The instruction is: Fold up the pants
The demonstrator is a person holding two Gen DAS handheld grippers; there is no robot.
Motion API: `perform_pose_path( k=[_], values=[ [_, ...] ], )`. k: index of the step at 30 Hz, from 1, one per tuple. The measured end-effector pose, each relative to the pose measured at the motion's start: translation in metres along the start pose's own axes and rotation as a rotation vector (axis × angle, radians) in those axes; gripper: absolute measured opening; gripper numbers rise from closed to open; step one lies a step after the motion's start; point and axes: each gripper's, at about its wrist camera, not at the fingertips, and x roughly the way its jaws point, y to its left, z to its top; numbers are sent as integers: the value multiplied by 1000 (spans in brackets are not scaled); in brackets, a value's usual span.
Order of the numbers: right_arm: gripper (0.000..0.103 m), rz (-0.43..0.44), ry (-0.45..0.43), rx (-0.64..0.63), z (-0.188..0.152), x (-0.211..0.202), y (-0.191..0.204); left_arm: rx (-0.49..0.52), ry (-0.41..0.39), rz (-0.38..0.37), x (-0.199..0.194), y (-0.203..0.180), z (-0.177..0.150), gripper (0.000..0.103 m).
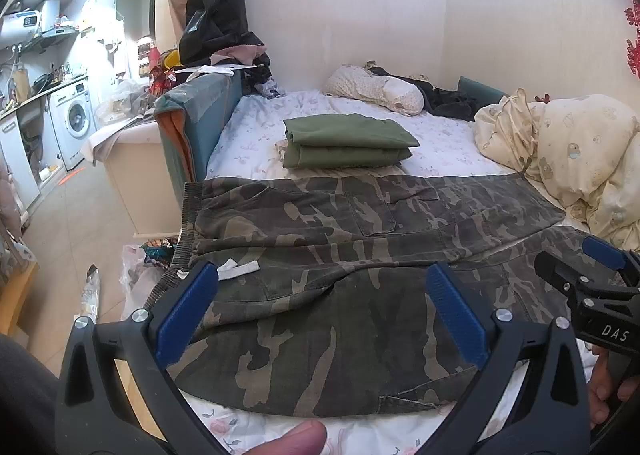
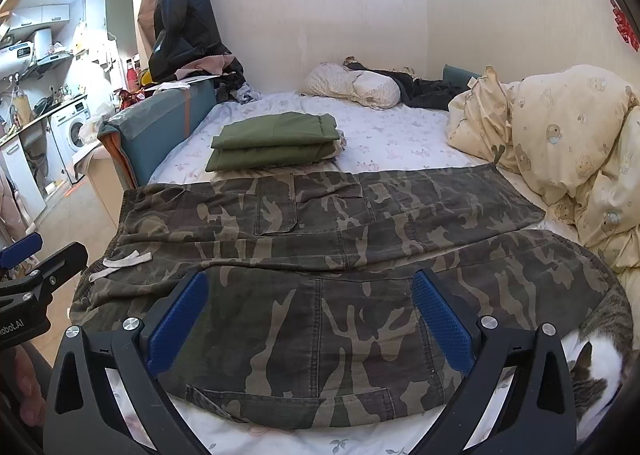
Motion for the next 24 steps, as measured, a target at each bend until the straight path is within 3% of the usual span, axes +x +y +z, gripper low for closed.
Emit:
perform_pose_path(
  k=[24],
  values=[
    [103, 16, 22, 38, 1, 1, -4, 5, 4, 6, 2, -1, 0, 103]
  ],
)
